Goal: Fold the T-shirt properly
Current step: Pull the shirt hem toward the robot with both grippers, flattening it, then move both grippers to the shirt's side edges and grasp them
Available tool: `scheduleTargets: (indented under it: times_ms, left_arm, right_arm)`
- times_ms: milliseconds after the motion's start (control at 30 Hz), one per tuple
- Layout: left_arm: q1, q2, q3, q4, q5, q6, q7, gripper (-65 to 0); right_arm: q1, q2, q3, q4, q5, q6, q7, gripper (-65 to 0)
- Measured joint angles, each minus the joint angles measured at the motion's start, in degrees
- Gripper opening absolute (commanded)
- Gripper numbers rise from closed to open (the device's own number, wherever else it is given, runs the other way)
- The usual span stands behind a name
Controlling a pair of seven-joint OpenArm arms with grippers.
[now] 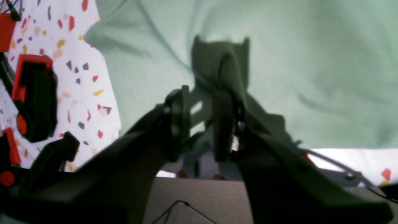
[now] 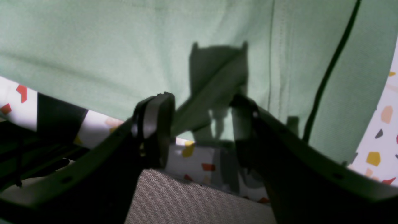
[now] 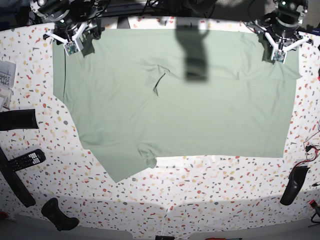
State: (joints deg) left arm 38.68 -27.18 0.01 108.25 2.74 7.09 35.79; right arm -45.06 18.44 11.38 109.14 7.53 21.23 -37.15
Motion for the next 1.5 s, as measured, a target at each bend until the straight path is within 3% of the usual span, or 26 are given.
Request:
scheduleTargets:
  times_ms: [833,967,1233,1333,1500]
  left_arm:
    - [0.0,0.0,0.0,0.0,3.0,0.0,2.3,-50.0]
    - [0.0,0.0,0.0,0.0,7.8,0.0,-0.7,-49.9]
    - [-0.3,0.0,0.0,0.0,7.6,0.1,-1.7,-49.9]
    - [-0.1,0.0,0.0,1.3,8.3,2.5,-1.3,-49.9]
    - [-0.9,0.0,0.0,9.6,15.6,8.0,-1.1,-49.9]
  right_arm:
    - [-3.1,0.3,0.9,1.4,-2.2,-0.2,-0.5,-34.5]
    - [-3.5,0.3,1.5,4.6,-4.4,-0.2,-1.1,-34.5]
    - [1.4,0.3,1.5,11.3,-4.5,-1.6,-1.4,-34.5]
    - [3.1,0.3,1.5,11.4,-4.5,-1.7,-1.6,-34.5]
    - [6.5,0.1,1.5,11.4,-4.5,-1.7,-1.7,-34.5]
